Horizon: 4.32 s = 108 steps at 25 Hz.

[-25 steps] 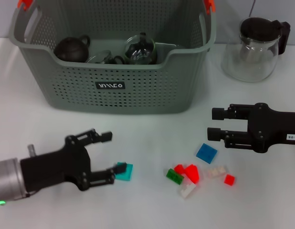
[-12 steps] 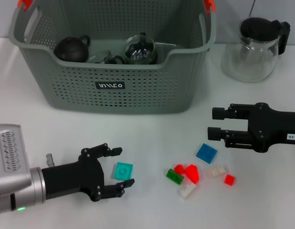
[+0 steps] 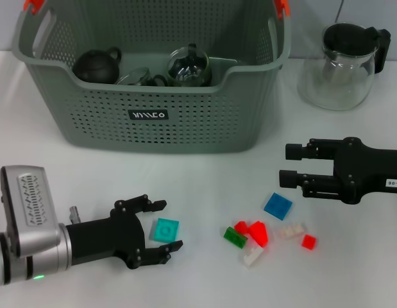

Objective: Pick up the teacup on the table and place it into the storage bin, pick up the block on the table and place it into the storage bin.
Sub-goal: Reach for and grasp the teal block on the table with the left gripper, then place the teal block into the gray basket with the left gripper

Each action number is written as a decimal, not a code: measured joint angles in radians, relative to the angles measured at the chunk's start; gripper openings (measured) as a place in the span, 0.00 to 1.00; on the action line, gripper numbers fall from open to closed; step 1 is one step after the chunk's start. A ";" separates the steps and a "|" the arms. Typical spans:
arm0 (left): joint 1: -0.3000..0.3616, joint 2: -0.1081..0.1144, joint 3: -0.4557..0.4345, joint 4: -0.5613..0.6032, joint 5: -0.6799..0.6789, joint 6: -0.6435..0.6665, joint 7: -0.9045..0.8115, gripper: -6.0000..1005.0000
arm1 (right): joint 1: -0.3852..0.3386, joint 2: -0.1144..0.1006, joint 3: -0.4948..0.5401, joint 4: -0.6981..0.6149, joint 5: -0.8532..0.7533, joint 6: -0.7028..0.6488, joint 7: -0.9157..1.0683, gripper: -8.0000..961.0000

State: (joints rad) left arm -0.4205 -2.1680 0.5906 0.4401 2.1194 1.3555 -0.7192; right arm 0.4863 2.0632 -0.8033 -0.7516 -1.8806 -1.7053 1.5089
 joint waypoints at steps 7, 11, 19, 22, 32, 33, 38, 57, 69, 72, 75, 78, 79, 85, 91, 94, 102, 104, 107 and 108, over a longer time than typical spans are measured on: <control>0.000 -0.001 0.003 -0.002 0.005 -0.005 0.000 0.80 | -0.001 -0.002 0.001 0.000 0.000 0.001 -0.002 0.70; 0.003 -0.001 0.005 -0.004 0.006 -0.006 0.000 0.80 | 0.000 -0.002 0.000 0.000 0.000 0.005 -0.004 0.70; 0.005 0.000 0.012 -0.004 0.011 -0.007 -0.018 0.80 | -0.002 -0.001 0.000 0.002 0.000 0.006 -0.004 0.70; 0.003 0.000 0.011 -0.002 0.024 -0.007 -0.024 0.80 | -0.002 -0.002 0.000 0.009 0.000 0.006 -0.004 0.70; 0.012 0.001 0.003 0.004 0.027 0.004 -0.025 0.80 | 0.000 -0.003 0.001 0.011 0.000 0.006 -0.004 0.70; 0.014 0.001 0.003 0.004 0.027 0.005 -0.025 0.79 | 0.000 -0.003 0.001 0.011 0.000 0.006 -0.004 0.70; 0.021 0.000 0.003 0.005 0.030 0.007 -0.025 0.77 | 0.000 -0.003 0.001 0.011 0.000 0.006 -0.004 0.70; 0.012 -0.001 -0.001 0.001 0.019 -0.008 -0.025 0.75 | 0.000 -0.001 0.001 0.011 0.000 0.005 -0.004 0.70; 0.011 0.001 -0.011 0.033 0.019 0.014 -0.088 0.40 | 0.001 -0.002 0.001 0.011 0.000 0.004 -0.004 0.70; 0.022 0.002 -0.033 0.094 0.018 0.100 -0.147 0.41 | 0.001 -0.003 0.001 0.011 0.000 0.004 -0.004 0.70; 0.027 0.014 -0.133 0.149 0.018 0.255 -0.189 0.42 | 0.001 -0.003 0.001 0.011 0.000 0.003 -0.004 0.70; 0.012 0.053 -0.286 0.160 0.018 0.440 -0.228 0.42 | 0.001 -0.003 0.001 0.011 0.000 0.002 -0.004 0.70; 0.003 0.064 -0.325 0.161 0.018 0.477 -0.252 0.42 | 0.000 -0.003 0.001 0.011 0.000 0.002 -0.004 0.70; -0.073 0.121 -0.512 0.166 -0.068 0.575 -0.494 0.44 | -0.001 -0.003 0.001 0.011 0.000 0.005 -0.004 0.70; -0.208 0.172 -0.499 0.237 -0.170 0.472 -0.883 0.45 | 0.001 -0.001 0.001 0.011 0.000 0.006 -0.004 0.70; -0.285 0.200 -0.411 0.258 -0.162 0.350 -1.028 0.46 | -0.001 -0.001 0.001 0.011 0.000 0.006 -0.004 0.70; -0.358 0.195 0.040 0.323 -0.102 -0.130 -1.233 0.47 | -0.005 0.000 0.001 0.011 0.000 0.007 -0.009 0.70; -0.366 0.180 0.146 0.339 -0.055 -0.241 -1.287 0.48 | -0.003 0.000 0.001 0.011 0.000 0.007 -0.009 0.70; -0.384 0.170 0.246 0.343 0.026 -0.344 -1.374 0.49 | -0.002 -0.001 0.001 0.011 0.000 0.007 -0.008 0.70; -0.388 0.164 0.260 0.345 0.045 -0.363 -1.394 0.49 | -0.002 -0.002 0.001 0.011 0.000 0.006 -0.008 0.70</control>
State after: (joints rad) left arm -0.8085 -2.0044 0.8505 0.7850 2.1647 0.9926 -2.1130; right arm 0.4845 2.0616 -0.8023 -0.7410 -1.8806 -1.6988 1.5010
